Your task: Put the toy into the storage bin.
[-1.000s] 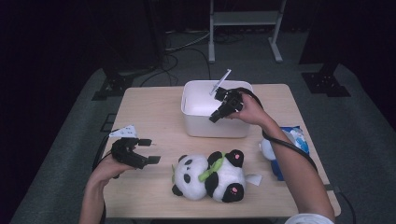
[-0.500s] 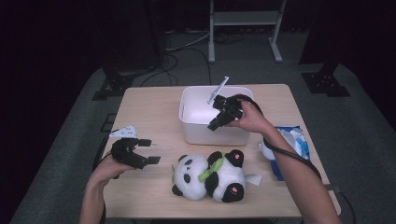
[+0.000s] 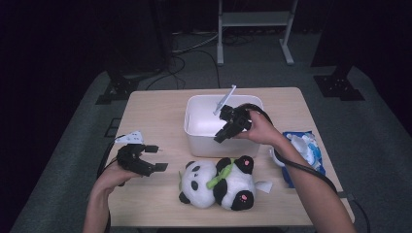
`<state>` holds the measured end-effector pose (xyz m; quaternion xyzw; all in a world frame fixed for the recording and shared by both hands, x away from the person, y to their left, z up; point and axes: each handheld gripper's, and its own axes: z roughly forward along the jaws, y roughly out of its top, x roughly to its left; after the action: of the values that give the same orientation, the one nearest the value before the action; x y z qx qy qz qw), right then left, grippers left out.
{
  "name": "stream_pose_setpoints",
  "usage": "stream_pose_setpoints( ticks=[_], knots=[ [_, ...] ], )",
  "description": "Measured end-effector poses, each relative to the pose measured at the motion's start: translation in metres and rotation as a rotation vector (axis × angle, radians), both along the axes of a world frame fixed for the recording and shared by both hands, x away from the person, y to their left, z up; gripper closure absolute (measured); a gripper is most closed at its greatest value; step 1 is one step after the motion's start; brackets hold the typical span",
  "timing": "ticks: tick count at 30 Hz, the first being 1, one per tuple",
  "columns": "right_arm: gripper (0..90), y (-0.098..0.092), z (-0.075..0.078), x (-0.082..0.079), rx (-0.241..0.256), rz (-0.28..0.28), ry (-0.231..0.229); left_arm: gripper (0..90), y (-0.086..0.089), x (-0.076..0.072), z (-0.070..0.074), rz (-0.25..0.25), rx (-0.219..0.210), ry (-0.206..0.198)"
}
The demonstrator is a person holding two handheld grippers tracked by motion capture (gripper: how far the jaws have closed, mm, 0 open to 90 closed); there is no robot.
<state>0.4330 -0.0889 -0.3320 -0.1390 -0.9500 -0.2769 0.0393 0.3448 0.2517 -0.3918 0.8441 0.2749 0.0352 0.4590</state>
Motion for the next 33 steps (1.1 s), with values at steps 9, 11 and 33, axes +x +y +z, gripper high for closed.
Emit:
stream_pose_setpoints(
  ticks=[9,11,33],
  knots=[
    [74.3,-0.006,0.004,-0.005,0.023,-0.005,0.006,9.4,-0.001,0.001,-0.002,0.002,0.002,0.009],
    [71.2,-0.010,0.010,-0.008,0.037,-0.018,-0.004,9.4,-0.002,0.001,-0.002,-0.002,0.003,0.008],
    [62.6,-0.037,0.035,-0.052,0.097,0.013,-0.028,9.3,-0.006,0.001,-0.002,-0.015,0.006,0.014]
  ],
)
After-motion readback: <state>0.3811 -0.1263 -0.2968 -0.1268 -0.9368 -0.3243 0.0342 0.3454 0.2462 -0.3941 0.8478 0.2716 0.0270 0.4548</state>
